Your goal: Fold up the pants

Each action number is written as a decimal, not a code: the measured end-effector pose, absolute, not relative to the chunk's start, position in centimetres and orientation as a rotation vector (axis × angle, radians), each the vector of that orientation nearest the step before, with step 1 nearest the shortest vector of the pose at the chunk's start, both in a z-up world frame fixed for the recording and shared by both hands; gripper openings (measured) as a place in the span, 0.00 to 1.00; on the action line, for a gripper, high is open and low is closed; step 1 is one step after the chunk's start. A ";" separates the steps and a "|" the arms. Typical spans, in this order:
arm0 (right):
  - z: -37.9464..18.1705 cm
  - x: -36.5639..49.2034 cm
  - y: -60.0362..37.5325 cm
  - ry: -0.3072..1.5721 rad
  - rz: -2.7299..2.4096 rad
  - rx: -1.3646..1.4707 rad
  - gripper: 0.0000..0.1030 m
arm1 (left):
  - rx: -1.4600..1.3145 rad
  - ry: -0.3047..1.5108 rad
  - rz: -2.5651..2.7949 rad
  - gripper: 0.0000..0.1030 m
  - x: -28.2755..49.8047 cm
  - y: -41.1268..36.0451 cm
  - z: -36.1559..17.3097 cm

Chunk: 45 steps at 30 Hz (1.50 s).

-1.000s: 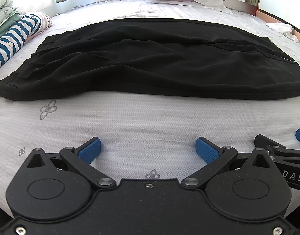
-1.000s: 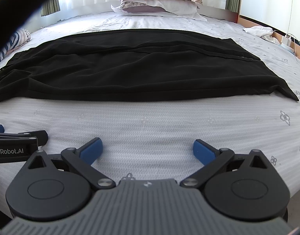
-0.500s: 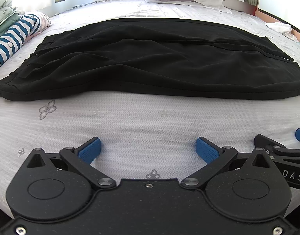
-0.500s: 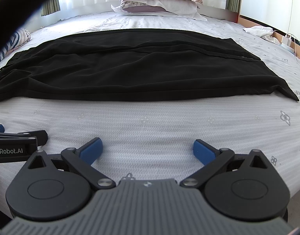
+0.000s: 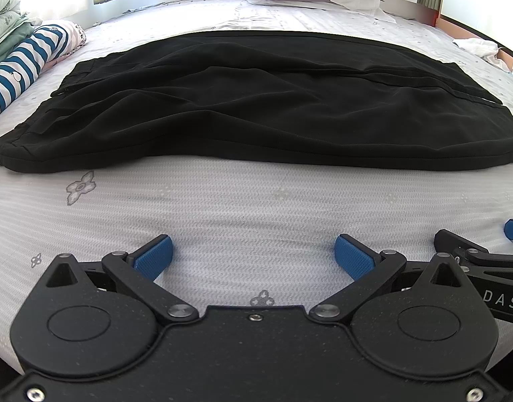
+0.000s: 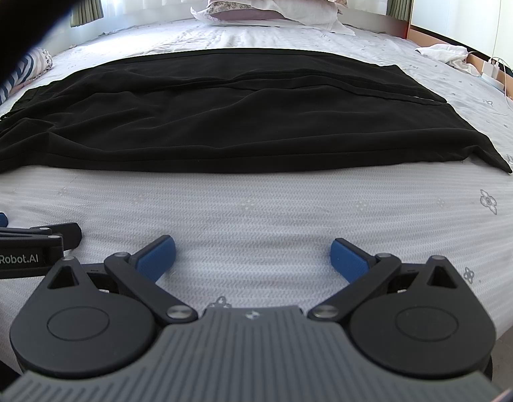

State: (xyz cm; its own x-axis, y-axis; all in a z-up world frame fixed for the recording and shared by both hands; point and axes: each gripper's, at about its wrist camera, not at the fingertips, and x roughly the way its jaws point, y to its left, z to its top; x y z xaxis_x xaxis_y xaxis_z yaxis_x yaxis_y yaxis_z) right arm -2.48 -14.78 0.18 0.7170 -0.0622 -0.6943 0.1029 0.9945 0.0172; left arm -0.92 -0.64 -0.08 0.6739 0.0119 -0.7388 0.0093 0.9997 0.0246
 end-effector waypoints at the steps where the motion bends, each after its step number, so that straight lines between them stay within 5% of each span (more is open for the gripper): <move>1: 0.2 -2.5 -14.8 0.766 -0.091 0.056 1.00 | 0.028 0.831 0.002 1.00 -0.9 -0.6 -0.1; 27: -0.1 -2.6 -15.2 0.759 -0.065 0.043 1.00 | -0.026 0.840 -0.022 1.00 -0.7 0.6 0.7; 32: 1.5 -3.1 -19.6 0.695 -0.117 0.253 1.00 | -0.133 0.825 0.037 0.98 0.1 4.4 2.2; 45: 1.8 -0.5 -38.2 0.572 -0.520 0.667 0.89 | -0.487 0.763 0.347 0.72 4.7 18.2 3.3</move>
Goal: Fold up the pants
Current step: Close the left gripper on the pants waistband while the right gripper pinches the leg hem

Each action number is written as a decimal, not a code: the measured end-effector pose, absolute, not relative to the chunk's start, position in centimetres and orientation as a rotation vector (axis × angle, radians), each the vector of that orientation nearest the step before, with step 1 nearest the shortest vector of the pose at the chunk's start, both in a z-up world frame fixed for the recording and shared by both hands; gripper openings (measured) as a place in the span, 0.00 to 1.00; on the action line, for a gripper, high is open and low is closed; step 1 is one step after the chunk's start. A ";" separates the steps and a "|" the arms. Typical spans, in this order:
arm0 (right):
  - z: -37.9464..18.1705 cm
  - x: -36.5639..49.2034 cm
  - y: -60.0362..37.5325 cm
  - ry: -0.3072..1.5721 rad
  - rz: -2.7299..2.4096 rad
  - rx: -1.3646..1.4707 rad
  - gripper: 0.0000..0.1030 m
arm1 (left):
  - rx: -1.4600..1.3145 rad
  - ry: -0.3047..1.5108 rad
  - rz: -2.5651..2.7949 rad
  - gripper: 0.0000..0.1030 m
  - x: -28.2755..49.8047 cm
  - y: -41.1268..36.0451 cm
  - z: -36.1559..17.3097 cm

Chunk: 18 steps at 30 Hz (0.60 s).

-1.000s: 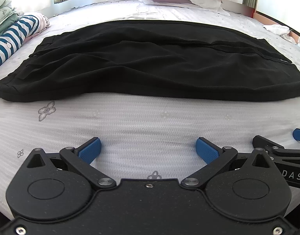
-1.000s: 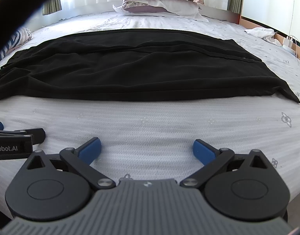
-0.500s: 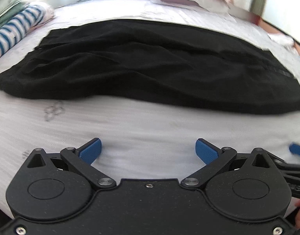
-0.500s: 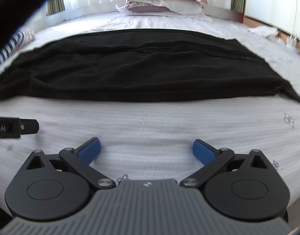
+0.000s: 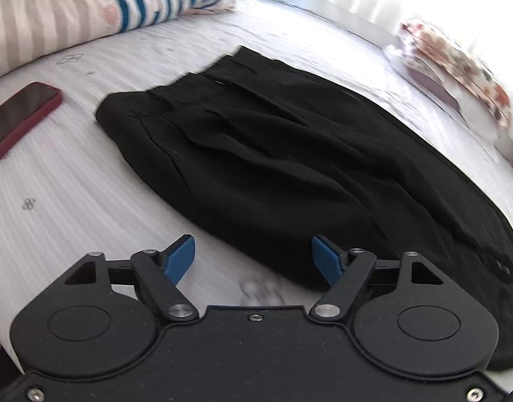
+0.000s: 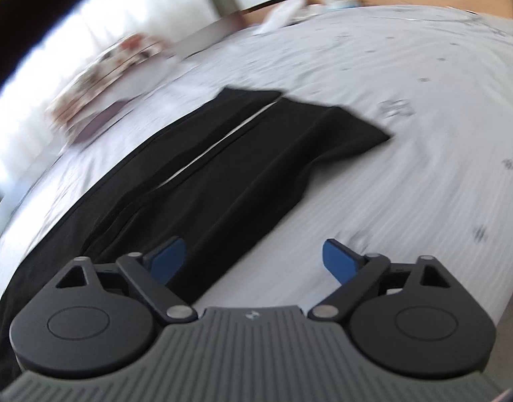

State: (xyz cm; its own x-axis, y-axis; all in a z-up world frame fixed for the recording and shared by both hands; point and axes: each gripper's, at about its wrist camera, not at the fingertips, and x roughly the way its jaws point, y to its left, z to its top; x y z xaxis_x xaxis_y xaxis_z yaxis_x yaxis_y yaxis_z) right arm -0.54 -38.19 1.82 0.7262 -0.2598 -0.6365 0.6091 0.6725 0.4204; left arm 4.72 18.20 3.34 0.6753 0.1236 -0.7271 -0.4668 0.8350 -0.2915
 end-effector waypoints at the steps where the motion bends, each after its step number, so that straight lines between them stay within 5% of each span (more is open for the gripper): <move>1: 1.5 -0.2 -39.3 0.567 -0.554 0.677 0.86 | -0.511 0.759 0.362 0.72 5.1 19.0 3.2; 11: -0.7 2.9 -45.8 0.578 -0.709 0.749 0.65 | -0.568 0.727 0.477 0.68 7.8 22.5 2.0; 18: -1.3 5.2 -47.3 0.561 -0.716 0.779 0.50 | -0.603 0.696 0.516 0.78 8.6 22.4 1.6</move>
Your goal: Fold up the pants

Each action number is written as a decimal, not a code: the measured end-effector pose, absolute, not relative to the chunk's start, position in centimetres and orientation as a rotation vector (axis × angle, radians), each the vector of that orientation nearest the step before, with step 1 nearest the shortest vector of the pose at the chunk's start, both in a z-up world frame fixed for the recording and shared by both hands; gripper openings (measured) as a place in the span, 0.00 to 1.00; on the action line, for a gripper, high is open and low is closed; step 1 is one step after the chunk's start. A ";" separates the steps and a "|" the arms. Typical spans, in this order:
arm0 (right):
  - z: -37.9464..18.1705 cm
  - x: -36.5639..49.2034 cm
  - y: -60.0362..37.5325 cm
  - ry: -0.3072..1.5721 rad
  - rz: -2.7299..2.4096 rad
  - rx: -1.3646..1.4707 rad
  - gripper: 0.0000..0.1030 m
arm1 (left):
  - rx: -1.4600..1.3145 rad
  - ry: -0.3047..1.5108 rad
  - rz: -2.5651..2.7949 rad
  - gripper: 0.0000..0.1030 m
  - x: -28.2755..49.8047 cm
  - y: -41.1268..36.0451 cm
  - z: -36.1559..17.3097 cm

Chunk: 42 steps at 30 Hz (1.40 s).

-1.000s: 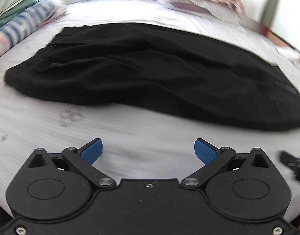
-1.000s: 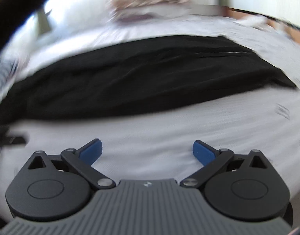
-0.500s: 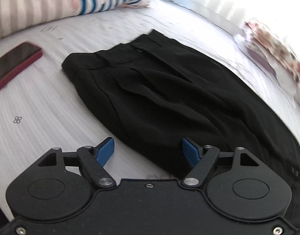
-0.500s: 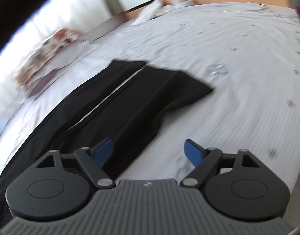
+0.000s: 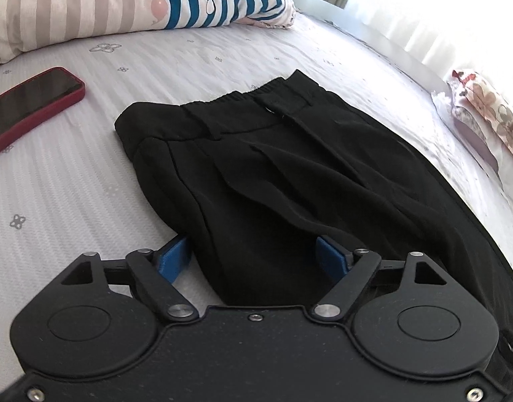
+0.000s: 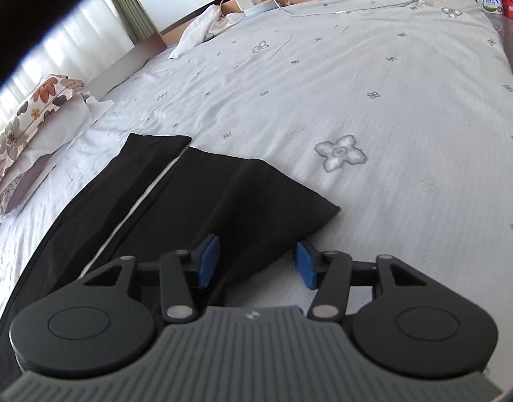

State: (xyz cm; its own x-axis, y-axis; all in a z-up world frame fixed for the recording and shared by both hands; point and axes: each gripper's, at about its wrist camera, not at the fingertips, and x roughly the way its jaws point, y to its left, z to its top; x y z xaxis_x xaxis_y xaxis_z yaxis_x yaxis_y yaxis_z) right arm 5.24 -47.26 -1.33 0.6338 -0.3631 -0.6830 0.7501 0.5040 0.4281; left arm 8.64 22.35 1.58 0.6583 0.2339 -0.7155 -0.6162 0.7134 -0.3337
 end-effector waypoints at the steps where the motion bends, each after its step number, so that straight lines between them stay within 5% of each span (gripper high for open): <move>1: -1.4 5.4 -47.3 0.562 -0.714 0.785 0.45 | -0.604 0.694 0.523 0.78 8.8 22.3 1.5; 5: -1.6 6.3 -47.6 0.576 -0.725 0.755 0.15 | -0.594 0.682 0.558 0.66 9.4 22.3 1.5; 9: -1.4 5.8 -48.0 0.563 -0.738 0.764 0.05 | -0.550 0.675 0.623 0.20 9.3 22.4 1.5; 11: -1.0 5.4 -48.1 0.556 -0.764 0.739 0.05 | -0.564 0.651 0.640 0.08 8.6 22.9 1.6; 42: 3.1 -2.3 -48.9 0.539 -0.811 0.593 0.04 | -0.445 0.554 0.561 0.07 -2.5 24.2 7.5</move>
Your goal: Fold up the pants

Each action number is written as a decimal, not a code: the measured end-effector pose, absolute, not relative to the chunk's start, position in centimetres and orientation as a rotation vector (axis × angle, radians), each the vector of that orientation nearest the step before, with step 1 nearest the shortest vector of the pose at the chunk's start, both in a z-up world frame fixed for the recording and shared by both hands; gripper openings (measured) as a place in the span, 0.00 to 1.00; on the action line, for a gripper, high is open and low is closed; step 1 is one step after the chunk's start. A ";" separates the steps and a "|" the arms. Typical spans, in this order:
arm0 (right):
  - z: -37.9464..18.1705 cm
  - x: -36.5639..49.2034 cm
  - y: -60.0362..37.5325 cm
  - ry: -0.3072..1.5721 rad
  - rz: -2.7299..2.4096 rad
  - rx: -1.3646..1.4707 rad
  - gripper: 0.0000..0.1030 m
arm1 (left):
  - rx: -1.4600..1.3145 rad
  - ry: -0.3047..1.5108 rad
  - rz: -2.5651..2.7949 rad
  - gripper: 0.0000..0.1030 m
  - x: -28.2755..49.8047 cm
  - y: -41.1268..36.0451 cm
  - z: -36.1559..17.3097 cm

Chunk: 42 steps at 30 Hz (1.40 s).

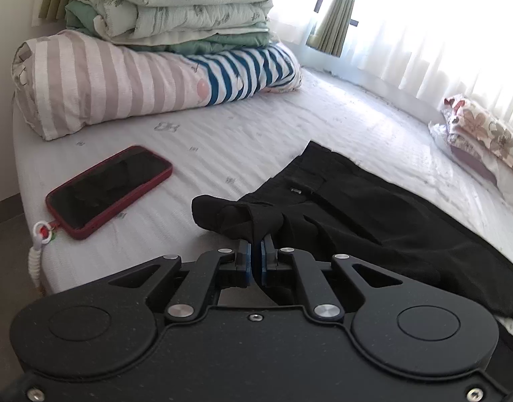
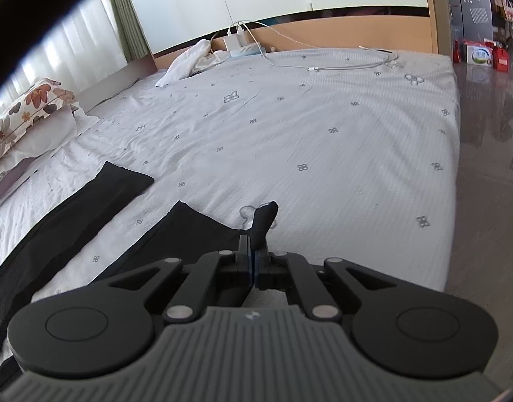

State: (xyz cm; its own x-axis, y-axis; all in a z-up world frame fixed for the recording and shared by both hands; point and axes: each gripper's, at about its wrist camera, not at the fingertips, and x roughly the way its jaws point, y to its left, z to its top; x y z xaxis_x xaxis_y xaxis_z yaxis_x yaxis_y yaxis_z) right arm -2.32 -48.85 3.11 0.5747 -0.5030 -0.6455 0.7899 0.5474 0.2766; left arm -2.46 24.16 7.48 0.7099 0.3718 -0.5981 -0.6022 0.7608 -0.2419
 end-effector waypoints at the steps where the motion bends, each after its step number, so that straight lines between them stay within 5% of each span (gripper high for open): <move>1: 2.9 -2.4 -49.0 0.548 -0.817 0.598 0.04 | -0.430 0.579 0.557 0.07 -2.5 24.0 7.0; 7: 1.8 -2.8 -50.0 0.572 -0.824 0.661 0.04 | -0.447 0.604 0.556 0.07 -3.3 24.0 5.5; 10: 1.5 -2.6 -50.2 0.598 -0.815 0.658 0.06 | -0.412 0.640 0.549 0.15 -3.0 24.0 5.4; 12: 1.4 -2.7 -50.3 0.617 -0.823 0.649 0.12 | -0.366 0.673 0.573 0.36 -2.9 23.7 5.0; 14: 1.8 -3.1 -50.2 0.624 -0.840 0.621 0.44 | -0.322 0.684 0.596 0.47 -3.4 23.3 5.0; 16: 2.5 -3.6 -50.0 0.607 -0.829 0.606 0.56 | -0.279 0.679 0.589 0.56 -4.0 22.6 5.4; 21: 4.9 -3.2 -50.0 0.564 -0.759 0.628 0.64 | -0.223 0.606 0.550 0.84 -3.9 21.5 8.5; 30: 7.8 3.5 -49.1 0.535 -0.640 0.650 0.75 | -0.329 0.522 0.436 0.97 4.0 22.7 14.2; 42: 10.0 20.1 -48.0 0.744 -0.643 0.627 0.78 | -0.630 0.835 0.521 0.96 25.4 28.1 11.8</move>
